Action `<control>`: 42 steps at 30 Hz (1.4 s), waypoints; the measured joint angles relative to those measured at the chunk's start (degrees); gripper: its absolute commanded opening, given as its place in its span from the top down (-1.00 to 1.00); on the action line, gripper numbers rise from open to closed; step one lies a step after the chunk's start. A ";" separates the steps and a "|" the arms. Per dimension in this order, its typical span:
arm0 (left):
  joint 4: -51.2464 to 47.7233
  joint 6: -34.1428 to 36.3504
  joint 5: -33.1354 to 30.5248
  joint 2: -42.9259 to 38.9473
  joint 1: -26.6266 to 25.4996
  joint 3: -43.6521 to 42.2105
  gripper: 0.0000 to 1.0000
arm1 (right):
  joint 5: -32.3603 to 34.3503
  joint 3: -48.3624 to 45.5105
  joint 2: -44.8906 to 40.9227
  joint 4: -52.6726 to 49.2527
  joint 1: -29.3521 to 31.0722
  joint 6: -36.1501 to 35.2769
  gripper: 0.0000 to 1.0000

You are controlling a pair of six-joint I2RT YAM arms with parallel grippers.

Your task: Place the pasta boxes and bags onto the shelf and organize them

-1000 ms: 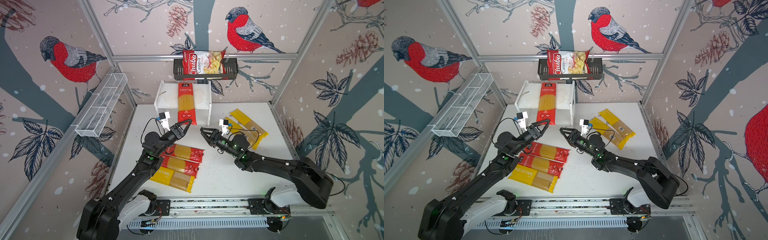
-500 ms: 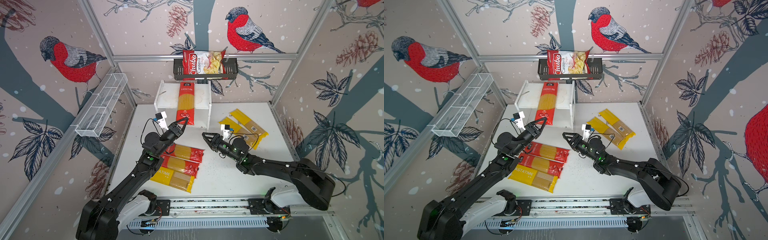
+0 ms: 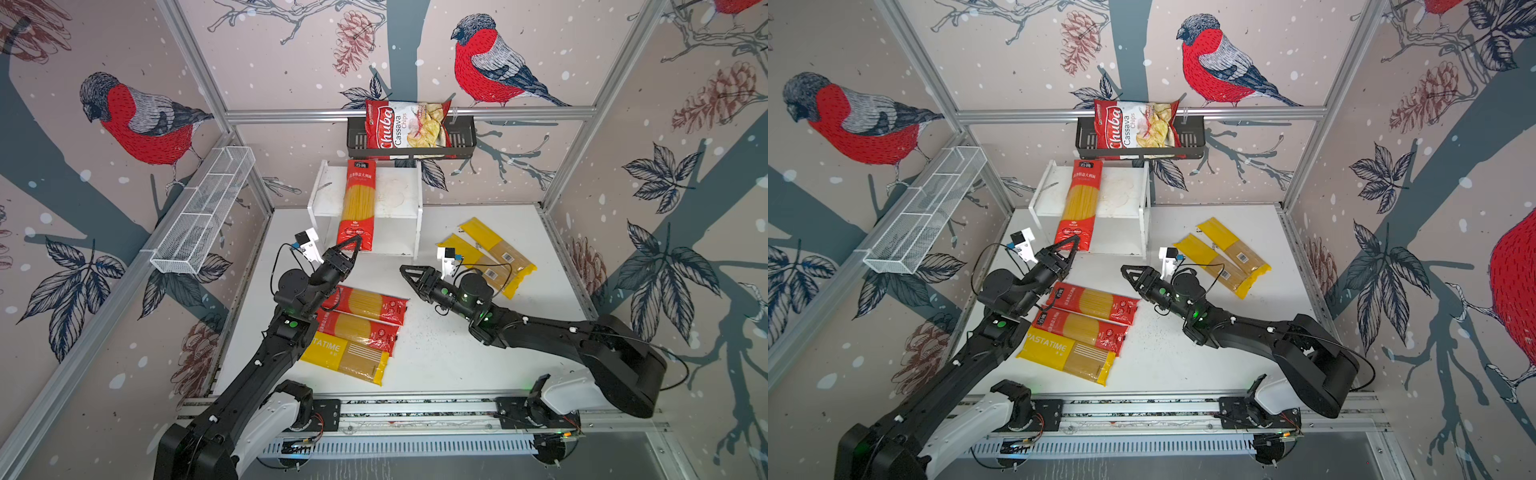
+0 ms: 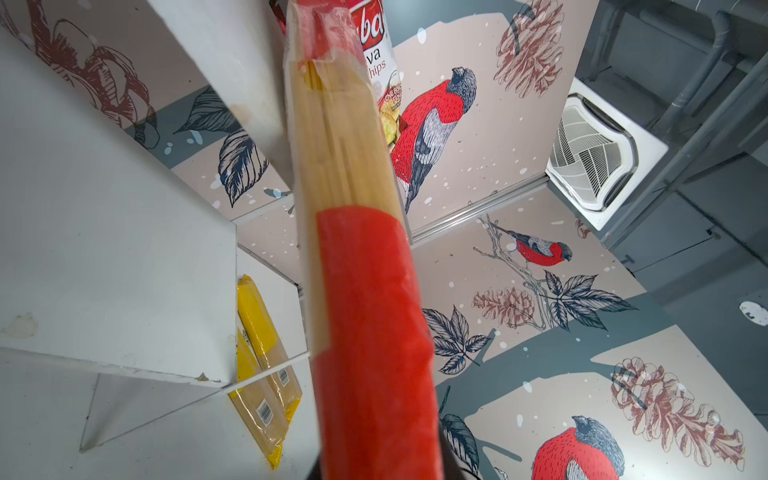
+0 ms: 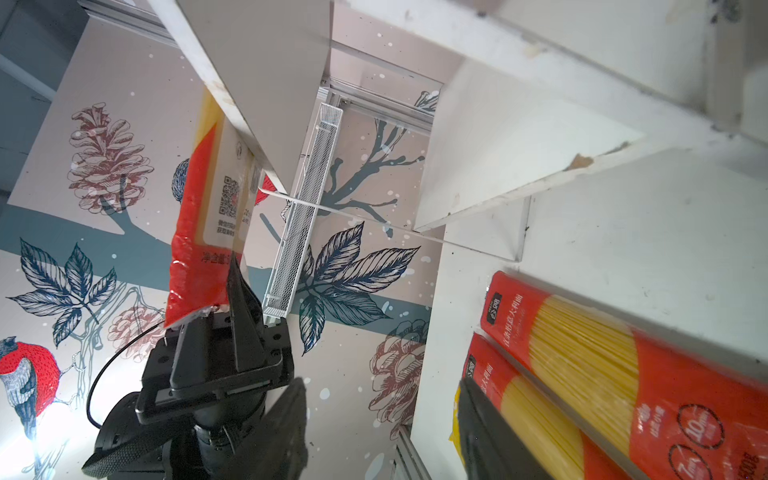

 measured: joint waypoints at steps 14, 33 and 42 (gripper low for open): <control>-7.78 -2.60 8.37 1.46 12.04 5.73 0.81 | -0.11 0.83 0.52 -2.38 0.35 -1.84 -0.17; -3.89 -3.43 10.29 7.06 13.97 7.74 -0.15 | 0.11 0.68 1.81 -4.09 1.49 -5.38 -0.17; -2.64 -1.81 10.75 3.08 13.97 4.11 0.06 | 0.15 -0.28 1.57 -3.96 1.55 -5.73 -0.17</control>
